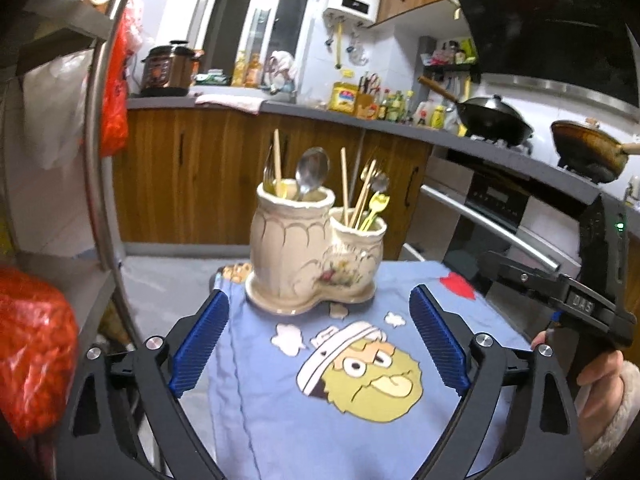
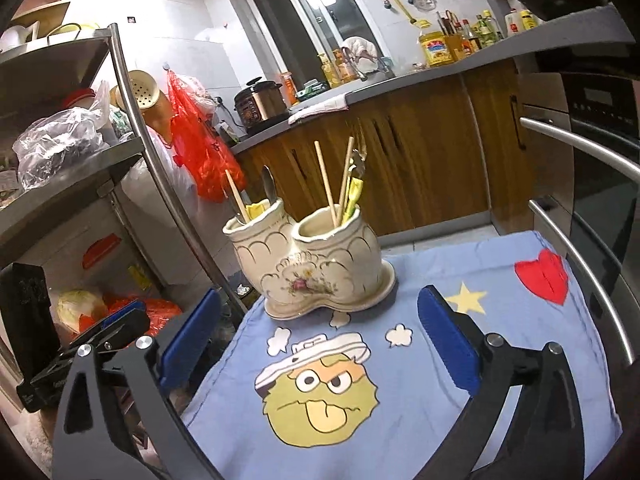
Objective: Organize utensils
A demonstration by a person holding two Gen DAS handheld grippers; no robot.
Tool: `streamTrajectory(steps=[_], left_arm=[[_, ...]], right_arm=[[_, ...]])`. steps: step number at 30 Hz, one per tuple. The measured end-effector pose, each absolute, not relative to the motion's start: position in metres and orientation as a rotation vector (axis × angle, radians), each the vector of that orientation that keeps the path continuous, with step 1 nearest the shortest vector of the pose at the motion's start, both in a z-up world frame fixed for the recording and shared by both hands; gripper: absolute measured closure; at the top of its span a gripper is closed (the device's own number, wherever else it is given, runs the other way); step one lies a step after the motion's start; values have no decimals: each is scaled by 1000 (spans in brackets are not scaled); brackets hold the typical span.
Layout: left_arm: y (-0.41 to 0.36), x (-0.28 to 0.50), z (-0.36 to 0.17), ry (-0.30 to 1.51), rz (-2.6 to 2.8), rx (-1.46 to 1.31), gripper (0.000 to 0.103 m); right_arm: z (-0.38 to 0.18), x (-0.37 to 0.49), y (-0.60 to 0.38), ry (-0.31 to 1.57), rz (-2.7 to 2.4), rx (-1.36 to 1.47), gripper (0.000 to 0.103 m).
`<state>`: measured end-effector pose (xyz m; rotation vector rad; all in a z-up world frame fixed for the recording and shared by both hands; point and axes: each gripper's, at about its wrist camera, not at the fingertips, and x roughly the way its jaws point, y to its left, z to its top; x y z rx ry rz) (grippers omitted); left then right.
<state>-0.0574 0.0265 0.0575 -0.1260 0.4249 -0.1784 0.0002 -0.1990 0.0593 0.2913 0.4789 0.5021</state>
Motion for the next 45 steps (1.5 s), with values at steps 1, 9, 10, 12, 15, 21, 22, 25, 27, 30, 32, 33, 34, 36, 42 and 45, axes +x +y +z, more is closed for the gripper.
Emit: streamTrajectory(steps=[1,9,10,12,15,21,22,25,27,30,32,33,34,36,42,45], left_arm=[[25,-57,55,429,-167,-125,10],[13,-50,27,455,-70,-81,7],[10,-48,23,459,-53,-63,6],[4,-44,16,481,-38,-25,6],[-4,-38,9,505,-7,42,6],[-10,-35,9,491,14,77,6],[-11,-35,9,486,21,81,5],[-11,-35,11,472,23,72,5],[-10,-34,12,469,23,63,5],[-8,-33,12,468,28,55,5],[-7,-33,12,470,27,52,5],[-7,-32,12,473,27,51,5],[-7,-32,12,474,28,48,5],[-6,-32,12,475,29,44,5],[-3,-33,12,477,32,41,5],[-3,-33,12,476,32,41,5]], right_arm=[[57,-1,-199,479,498,289,6],[43,-2,-201,463,450,258,6],[41,-2,-201,455,439,246,6],[37,-2,-202,447,422,221,6],[28,2,-202,469,395,197,6],[22,7,-204,480,377,198,6],[22,7,-204,477,379,193,6],[22,4,-199,458,382,155,6],[22,2,-197,438,380,128,6],[24,-2,-195,415,379,100,6],[24,-4,-193,408,380,91,6],[24,-4,-193,405,382,86,6],[25,-5,-192,402,382,81,6],[25,-6,-191,399,381,74,6],[23,-6,-187,401,387,61,6],[22,-7,-186,402,389,56,6]])
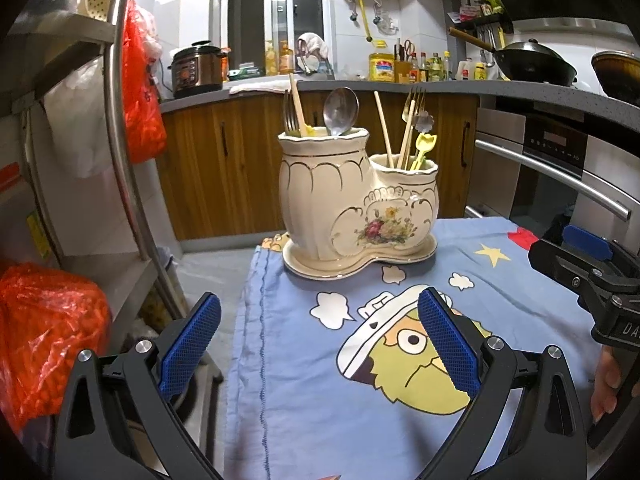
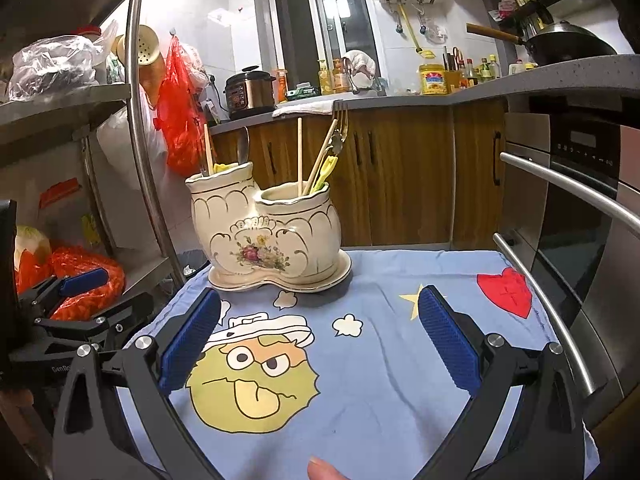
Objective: Organize utensils
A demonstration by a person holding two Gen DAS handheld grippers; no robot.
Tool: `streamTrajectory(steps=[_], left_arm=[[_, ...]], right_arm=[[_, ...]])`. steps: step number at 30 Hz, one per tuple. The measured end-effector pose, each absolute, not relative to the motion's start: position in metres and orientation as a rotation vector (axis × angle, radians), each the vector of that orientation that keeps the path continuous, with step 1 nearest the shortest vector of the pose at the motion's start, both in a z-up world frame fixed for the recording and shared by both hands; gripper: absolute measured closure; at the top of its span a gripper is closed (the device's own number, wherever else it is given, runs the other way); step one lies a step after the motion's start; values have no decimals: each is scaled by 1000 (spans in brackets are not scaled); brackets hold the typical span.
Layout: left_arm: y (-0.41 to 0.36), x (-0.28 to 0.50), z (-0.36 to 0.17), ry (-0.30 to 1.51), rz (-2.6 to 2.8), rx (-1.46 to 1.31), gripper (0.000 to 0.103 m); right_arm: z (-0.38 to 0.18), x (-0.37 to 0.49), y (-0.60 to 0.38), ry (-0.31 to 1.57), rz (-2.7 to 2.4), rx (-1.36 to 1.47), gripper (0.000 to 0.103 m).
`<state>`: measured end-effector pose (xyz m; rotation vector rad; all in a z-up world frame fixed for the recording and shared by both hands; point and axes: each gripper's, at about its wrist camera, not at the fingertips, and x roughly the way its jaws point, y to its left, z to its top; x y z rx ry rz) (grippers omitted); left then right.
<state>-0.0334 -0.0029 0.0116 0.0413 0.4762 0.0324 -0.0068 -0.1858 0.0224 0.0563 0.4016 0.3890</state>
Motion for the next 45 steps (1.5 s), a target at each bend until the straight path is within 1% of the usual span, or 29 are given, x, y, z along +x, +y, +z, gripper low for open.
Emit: streamTrajectory(steps=[37,45], left_arm=[[2,-35,12,466,3,42,5],[6,-32,10,497,9,18,5]], right_arm=[[21,-8,-185,398,386,42,6],[18,-7,-185,403,383,35,6]])
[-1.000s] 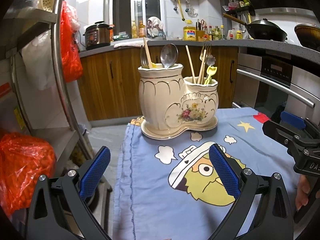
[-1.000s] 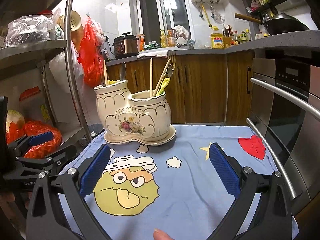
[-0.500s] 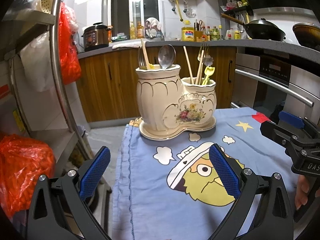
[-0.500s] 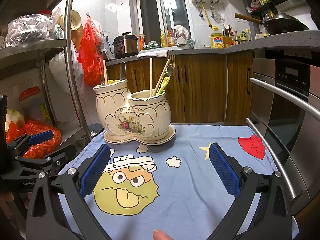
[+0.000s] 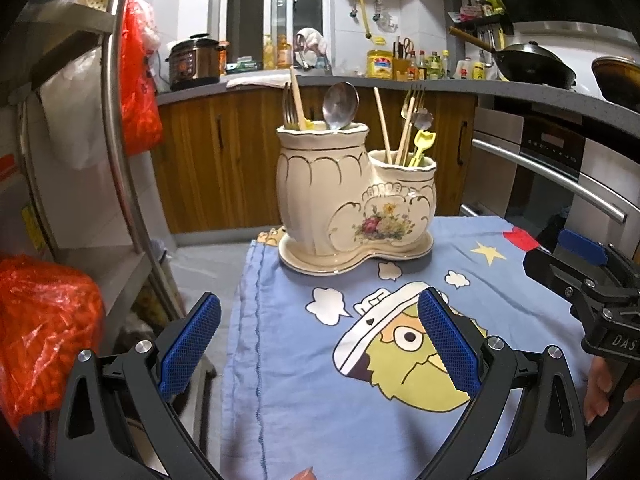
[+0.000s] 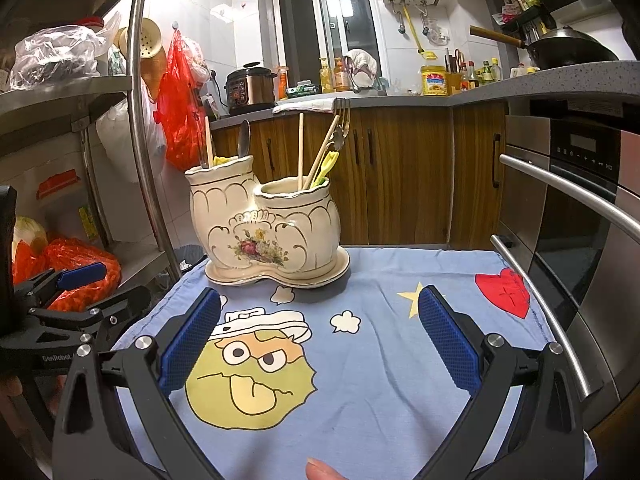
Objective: Organize utensils
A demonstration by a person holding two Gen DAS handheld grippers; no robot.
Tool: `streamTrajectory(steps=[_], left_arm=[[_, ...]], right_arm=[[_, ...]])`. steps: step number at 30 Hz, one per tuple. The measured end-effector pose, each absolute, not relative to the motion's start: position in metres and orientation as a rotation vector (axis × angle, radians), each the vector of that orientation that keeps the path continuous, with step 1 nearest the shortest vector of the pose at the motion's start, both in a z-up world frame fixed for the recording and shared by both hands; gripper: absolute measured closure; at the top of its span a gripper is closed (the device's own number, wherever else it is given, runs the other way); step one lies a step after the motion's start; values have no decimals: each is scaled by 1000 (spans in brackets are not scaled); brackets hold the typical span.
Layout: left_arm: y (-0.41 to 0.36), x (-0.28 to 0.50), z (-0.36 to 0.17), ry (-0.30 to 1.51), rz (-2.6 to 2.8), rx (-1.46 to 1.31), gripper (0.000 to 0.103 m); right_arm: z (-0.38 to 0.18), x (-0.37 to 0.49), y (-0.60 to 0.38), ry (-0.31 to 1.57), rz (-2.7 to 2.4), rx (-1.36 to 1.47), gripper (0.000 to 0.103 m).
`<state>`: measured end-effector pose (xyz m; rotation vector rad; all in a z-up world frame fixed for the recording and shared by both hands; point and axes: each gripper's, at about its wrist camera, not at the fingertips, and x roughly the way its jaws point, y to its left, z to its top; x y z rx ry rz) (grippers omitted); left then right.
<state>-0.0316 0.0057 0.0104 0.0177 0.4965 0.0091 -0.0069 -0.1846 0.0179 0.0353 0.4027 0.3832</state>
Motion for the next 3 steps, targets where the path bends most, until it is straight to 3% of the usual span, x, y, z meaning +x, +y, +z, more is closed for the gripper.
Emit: streamTrajectory(steps=[3], left_arm=[[5,-32,10,494,12,25,5]], right_arm=[[16,-6,-184,407,383,30,6]])
